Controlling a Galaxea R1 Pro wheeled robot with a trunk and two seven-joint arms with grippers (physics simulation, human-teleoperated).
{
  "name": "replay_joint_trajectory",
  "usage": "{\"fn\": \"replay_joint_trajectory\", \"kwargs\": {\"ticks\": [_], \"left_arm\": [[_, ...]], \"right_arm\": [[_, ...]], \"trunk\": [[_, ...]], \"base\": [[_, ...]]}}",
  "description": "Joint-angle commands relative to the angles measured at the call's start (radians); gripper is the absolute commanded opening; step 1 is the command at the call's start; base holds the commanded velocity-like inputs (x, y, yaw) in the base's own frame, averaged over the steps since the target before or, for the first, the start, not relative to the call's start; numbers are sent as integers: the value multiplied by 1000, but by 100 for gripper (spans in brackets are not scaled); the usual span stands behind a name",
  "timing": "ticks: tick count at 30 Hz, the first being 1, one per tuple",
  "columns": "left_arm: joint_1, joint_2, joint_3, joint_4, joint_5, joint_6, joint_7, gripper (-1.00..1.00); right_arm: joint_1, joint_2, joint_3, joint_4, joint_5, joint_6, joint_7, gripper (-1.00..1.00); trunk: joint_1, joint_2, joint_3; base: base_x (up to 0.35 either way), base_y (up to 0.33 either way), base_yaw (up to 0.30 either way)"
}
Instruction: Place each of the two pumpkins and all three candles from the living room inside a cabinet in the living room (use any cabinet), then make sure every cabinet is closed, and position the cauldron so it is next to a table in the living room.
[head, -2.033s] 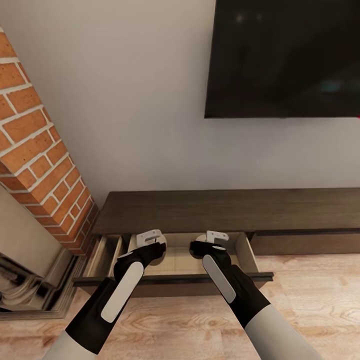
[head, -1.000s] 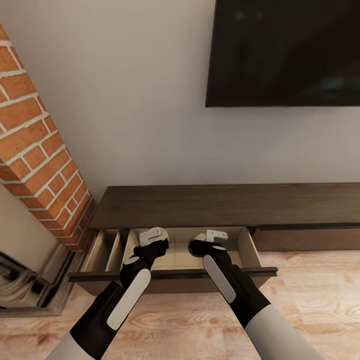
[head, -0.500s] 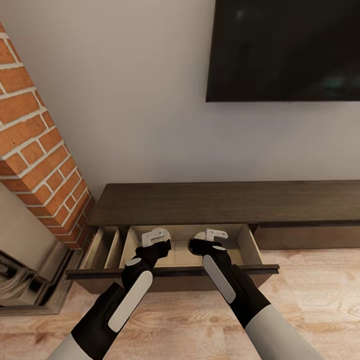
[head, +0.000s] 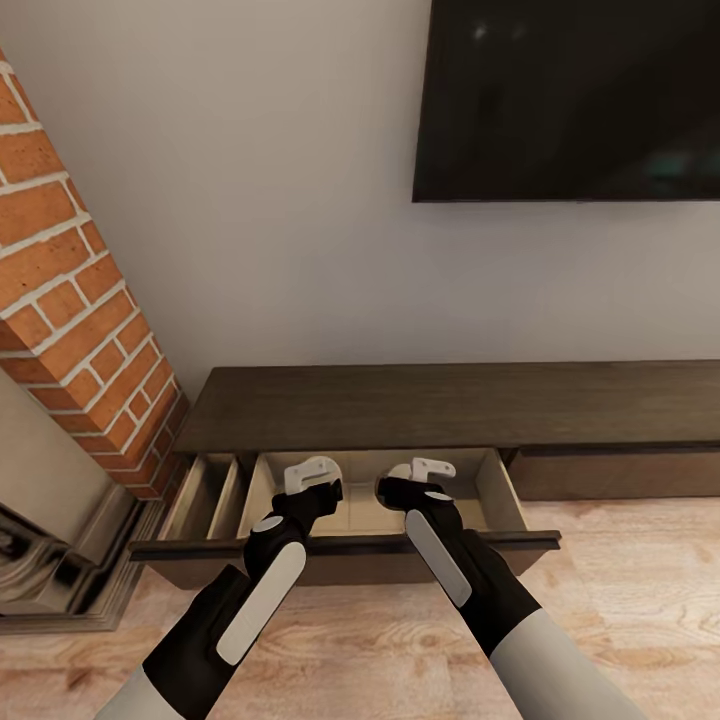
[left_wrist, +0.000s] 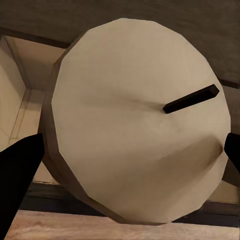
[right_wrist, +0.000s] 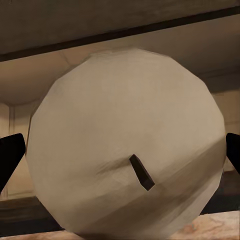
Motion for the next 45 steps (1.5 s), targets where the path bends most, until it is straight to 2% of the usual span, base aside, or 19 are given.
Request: {"fn": "replay_joint_trajectory", "kwargs": {"ticks": [1,21,40,45], "left_arm": [[-1,0,-1,-1,5,3,8,-100],[-1,0,-1,-1,4,2,8,-100],[-1,-3,11,8,23,22,8,-100],[-1,-3,14,0,21,60,13,-100]], "right_arm": [[-1,0,2,-2,-7,2,-9,-100],[-1,0,2,-2,-9,4,-8,-100],[-1,1,0,6,-13,31,-9,-100],[-1,1,-1,4,-13,41,-14,-100]], "trunk": [[0,0,-1],[0,0,-1],[73,-133,-60],[92,-168,-76]], "base": [[165,0,0],[89,0,0],[0,0,0],[0,0,0]]}}
